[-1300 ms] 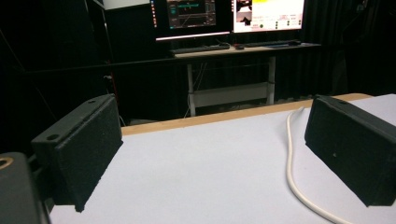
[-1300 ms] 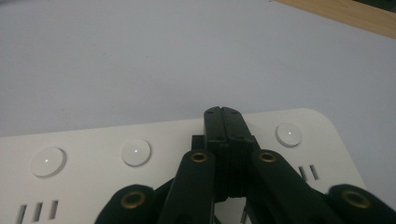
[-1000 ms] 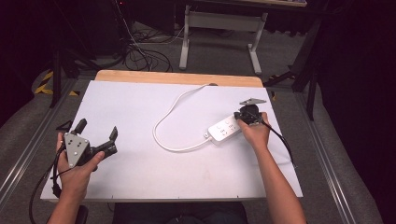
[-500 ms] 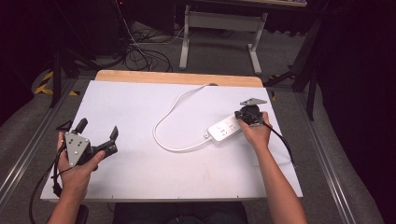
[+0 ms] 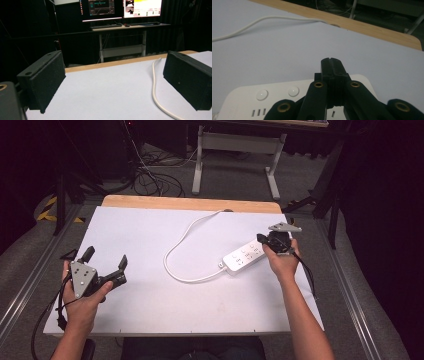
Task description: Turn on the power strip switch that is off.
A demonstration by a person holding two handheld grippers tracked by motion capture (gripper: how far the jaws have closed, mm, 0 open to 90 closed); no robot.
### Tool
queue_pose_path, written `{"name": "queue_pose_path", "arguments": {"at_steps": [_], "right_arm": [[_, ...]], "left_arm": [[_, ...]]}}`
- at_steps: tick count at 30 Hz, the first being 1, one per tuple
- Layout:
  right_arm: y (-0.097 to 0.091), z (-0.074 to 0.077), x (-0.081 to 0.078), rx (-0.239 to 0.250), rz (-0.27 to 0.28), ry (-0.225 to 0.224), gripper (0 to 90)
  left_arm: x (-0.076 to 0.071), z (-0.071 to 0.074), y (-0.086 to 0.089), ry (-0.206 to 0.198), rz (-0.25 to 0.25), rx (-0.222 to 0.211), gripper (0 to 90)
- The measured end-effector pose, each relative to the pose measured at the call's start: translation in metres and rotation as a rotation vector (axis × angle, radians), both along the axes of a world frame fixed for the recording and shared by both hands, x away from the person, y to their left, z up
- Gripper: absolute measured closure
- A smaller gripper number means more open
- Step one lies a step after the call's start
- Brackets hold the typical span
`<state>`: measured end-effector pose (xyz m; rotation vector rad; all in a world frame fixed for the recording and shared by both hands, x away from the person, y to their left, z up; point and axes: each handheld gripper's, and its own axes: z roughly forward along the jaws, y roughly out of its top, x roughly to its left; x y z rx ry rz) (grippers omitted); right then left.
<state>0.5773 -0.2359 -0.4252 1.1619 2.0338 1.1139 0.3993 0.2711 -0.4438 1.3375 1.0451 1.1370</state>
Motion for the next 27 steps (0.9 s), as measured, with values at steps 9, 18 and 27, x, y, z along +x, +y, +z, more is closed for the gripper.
{"name": "queue_pose_path", "arguments": {"at_steps": [9, 18, 27], "right_arm": [[-0.008, 0.022, -0.029, 0.111, 0.047, -0.075, 90.0], [-0.009, 0.035, -0.055, 0.144, 0.085, -0.140, 90.0], [-0.011, 0.041, -0.082, 0.166, 0.105, -0.205, 90.0]], "left_arm": [[0.000, 0.000, -0.001, 0.001, -0.002, -0.007, 4.6], [0.001, 0.000, -0.001, 0.002, -0.005, -0.008, 4.6], [0.002, 0.000, -0.001, 0.002, -0.004, -0.009, 4.6]]}}
